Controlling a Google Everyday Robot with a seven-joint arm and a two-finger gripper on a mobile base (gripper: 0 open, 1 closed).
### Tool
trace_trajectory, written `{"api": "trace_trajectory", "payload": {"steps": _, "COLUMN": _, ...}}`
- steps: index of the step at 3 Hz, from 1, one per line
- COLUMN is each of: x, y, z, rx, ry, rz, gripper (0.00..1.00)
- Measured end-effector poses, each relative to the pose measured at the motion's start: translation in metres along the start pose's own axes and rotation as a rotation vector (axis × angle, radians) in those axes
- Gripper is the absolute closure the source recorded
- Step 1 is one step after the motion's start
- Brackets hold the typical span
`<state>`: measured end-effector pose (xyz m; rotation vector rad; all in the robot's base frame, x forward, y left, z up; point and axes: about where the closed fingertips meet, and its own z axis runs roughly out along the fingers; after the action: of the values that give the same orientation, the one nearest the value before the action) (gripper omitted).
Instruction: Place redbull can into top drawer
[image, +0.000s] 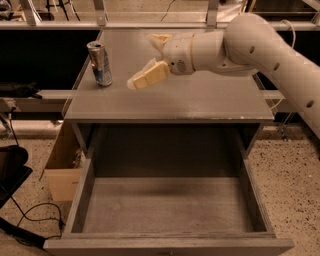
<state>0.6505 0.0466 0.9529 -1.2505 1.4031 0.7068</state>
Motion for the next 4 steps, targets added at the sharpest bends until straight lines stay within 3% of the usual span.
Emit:
{"api": "trace_trajectory", "payload": {"steps": 1, "x": 0.017, "y": -0.013, "z": 0.045, "rx": -0.014, "ry": -0.015, "rz": 0.029, "gripper": 0.0}}
{"api": "trace_trajectory", "payload": {"steps": 2, "x": 0.027, "y": -0.017, "z": 0.095, "rx": -0.066, "ry": -0.022, "rz": 0.029, "gripper": 0.0}}
{"api": "trace_trajectory", "payload": {"steps": 3, "x": 0.027, "y": -0.016, "z": 0.133, "rx": -0.132, "ry": -0.03, "rz": 0.02, "gripper": 0.0}}
{"api": "trace_trajectory", "payload": {"steps": 4, "x": 0.018, "y": -0.037, "z": 0.185, "rx": -0.183, "ry": -0.072, "rz": 0.025, "gripper": 0.0}}
